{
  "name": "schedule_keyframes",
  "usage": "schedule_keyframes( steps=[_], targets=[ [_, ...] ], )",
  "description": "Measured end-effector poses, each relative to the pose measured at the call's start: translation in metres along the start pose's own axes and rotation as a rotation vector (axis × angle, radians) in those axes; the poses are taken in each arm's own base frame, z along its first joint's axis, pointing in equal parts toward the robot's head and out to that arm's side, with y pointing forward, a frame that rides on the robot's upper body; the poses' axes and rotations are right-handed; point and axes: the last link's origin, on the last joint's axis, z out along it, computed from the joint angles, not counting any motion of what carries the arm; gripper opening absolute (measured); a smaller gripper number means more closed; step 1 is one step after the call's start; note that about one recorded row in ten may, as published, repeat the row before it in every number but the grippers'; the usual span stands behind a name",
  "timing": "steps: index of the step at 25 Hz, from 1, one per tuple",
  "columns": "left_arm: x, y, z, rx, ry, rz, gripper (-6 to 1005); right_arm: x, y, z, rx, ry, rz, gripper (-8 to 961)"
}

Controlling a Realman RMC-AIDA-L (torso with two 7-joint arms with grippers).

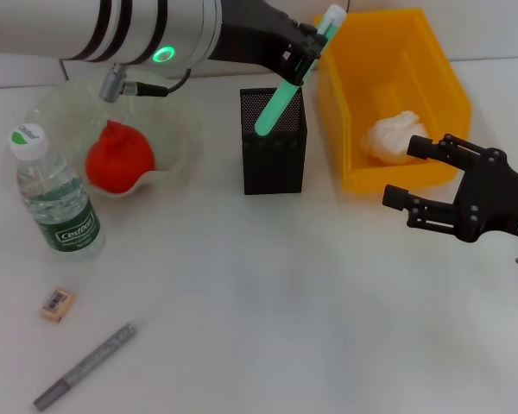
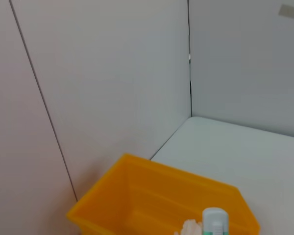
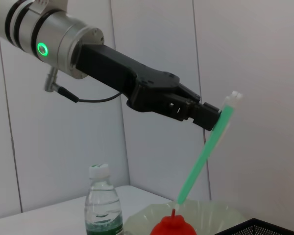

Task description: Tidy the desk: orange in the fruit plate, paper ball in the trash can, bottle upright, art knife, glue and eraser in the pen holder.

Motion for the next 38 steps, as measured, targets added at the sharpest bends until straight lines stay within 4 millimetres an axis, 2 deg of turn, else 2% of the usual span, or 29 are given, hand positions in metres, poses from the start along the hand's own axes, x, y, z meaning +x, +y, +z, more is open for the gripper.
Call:
schedule_keyframes(
  steps=[19, 38],
  targets=[
    [-0.001, -0.006, 0.008, -0.012, 0.181, -0.013, 64, -0.001, 0.001, 0.0, -0.006, -0.006, -0.001, 835],
    [-0.019, -0.023, 0.022, 0.005, 0.282, -0.069, 64, -0.001, 0.002, 0.0, -0.008, -0.009, 0.006, 836]
  ],
)
